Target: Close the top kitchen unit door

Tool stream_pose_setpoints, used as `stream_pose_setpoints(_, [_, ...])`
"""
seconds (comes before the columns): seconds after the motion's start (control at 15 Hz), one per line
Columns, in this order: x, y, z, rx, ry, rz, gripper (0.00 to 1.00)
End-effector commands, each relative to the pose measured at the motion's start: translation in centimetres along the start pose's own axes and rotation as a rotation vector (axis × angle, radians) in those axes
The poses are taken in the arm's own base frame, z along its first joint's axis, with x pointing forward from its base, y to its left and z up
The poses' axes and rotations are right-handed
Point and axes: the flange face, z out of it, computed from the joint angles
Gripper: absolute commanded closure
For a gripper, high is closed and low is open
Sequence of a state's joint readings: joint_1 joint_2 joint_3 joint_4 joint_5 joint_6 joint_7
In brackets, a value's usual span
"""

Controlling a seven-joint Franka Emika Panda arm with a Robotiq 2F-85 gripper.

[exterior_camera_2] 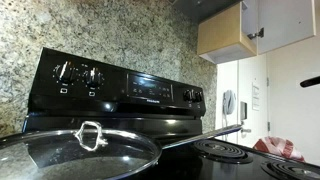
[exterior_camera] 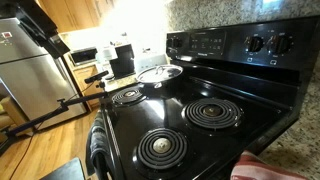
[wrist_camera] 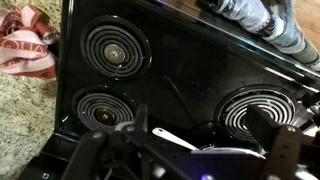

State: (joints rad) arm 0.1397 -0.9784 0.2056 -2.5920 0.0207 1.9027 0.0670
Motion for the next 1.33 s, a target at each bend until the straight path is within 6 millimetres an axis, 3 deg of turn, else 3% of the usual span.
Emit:
stream_pose_setpoints(0.0, [0.0,0.0,-0.1,0.000,-0.001,0.000,0.00])
stream_pose_setpoints(0.73, [0.0,0.0,-0.1,0.000,-0.001,0.000,0.00])
stream_pose_setpoints(1.27, [2.3,2.4,-0.4,0.000,-0.003,0.070,0.00])
